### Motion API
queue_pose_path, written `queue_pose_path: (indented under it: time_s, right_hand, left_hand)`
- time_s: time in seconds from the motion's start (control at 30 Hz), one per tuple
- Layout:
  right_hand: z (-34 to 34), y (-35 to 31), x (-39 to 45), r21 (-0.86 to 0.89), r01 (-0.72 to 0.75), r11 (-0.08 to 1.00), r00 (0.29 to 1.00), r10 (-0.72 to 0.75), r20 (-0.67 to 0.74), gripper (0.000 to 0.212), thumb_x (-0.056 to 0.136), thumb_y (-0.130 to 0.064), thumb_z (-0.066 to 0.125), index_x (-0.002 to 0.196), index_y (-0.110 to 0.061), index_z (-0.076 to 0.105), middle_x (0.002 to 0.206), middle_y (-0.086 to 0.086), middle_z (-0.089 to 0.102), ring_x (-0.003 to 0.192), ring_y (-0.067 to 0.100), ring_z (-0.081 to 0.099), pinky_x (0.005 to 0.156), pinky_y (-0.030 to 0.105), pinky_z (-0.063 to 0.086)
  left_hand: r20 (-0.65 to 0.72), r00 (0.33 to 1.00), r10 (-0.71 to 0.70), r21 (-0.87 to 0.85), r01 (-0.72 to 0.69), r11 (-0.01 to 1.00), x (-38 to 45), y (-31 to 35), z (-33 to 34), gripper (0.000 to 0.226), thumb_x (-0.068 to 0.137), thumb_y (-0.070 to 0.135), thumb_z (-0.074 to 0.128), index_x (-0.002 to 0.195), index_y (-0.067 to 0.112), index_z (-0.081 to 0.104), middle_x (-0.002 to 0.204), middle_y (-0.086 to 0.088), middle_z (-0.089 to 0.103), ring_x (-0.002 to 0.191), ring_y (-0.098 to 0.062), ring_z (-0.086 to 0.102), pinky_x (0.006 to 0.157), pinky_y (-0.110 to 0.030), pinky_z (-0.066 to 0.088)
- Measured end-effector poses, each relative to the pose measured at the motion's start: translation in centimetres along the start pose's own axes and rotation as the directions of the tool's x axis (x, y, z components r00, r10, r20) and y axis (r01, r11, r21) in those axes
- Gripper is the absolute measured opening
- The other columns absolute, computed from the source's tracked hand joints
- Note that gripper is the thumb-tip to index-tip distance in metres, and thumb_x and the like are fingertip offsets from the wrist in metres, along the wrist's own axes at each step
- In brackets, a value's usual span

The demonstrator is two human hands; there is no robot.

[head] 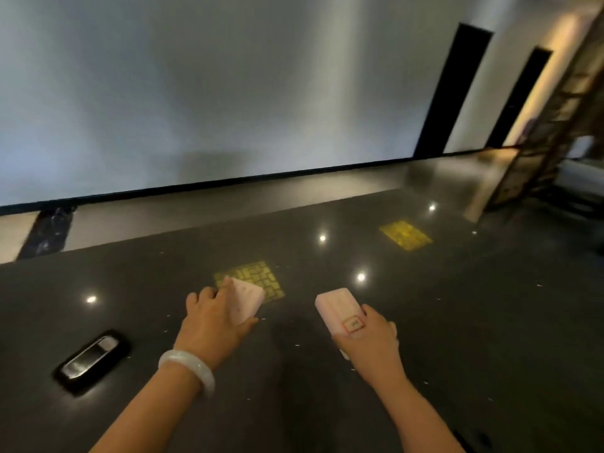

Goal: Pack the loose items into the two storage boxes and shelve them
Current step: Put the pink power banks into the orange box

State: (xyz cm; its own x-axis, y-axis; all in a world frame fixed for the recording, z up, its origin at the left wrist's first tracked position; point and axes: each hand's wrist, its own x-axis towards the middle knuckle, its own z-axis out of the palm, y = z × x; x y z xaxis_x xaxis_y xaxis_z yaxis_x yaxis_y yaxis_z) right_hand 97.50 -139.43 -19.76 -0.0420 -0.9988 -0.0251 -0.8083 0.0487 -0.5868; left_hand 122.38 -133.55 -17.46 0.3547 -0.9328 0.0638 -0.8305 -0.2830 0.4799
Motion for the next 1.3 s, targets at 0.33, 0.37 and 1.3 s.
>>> queue_pose_path:
  time_s: [0.33,0.37,1.3]
  right_hand:
    - [-19.6,17.2,-3.6,0.096,-0.119,0.988,0.930,0.144,-0.337,0.085,0.074,-0.047,0.072,0.145,-0.024,0.030,0.133,-0.008,0.046,0.125,0.017,0.037,0.103,0.041,0.040]
    - [-21.2,19.1,-4.2,0.089,-0.151,0.985,0.914,0.173,-0.366,0.085,0.074,-0.048,0.072,0.145,-0.026,0.030,0.133,-0.008,0.046,0.125,0.016,0.038,0.103,0.040,0.040]
    - [-28.7,39.9,-10.2,-0.138,-0.027,0.990,0.960,0.064,0.272,0.081,0.060,-0.051,0.076,0.128,-0.052,0.032,0.107,-0.037,0.036,0.100,-0.012,0.038,0.074,0.012,0.029]
  left_hand:
    - [0.115,0.878,0.465,-0.084,-0.458,0.885,-5.7,24.2,10.6,0.079,0.080,0.061,0.059,0.144,0.031,0.022,0.131,-0.004,0.045,0.121,-0.028,0.036,0.100,-0.041,0.036]
    - [0.138,0.853,0.503,-0.088,-0.495,0.864,-6.6,26.5,12.0,0.081,0.080,0.061,0.059,0.144,0.032,0.021,0.131,-0.004,0.044,0.122,-0.029,0.036,0.100,-0.041,0.037]
    - [0.284,0.716,0.638,-0.136,-0.629,0.766,-18.9,42.6,21.7,0.085,0.081,0.058,0.061,0.148,0.027,0.021,0.131,0.001,0.035,0.121,-0.019,0.033,0.093,-0.035,0.041]
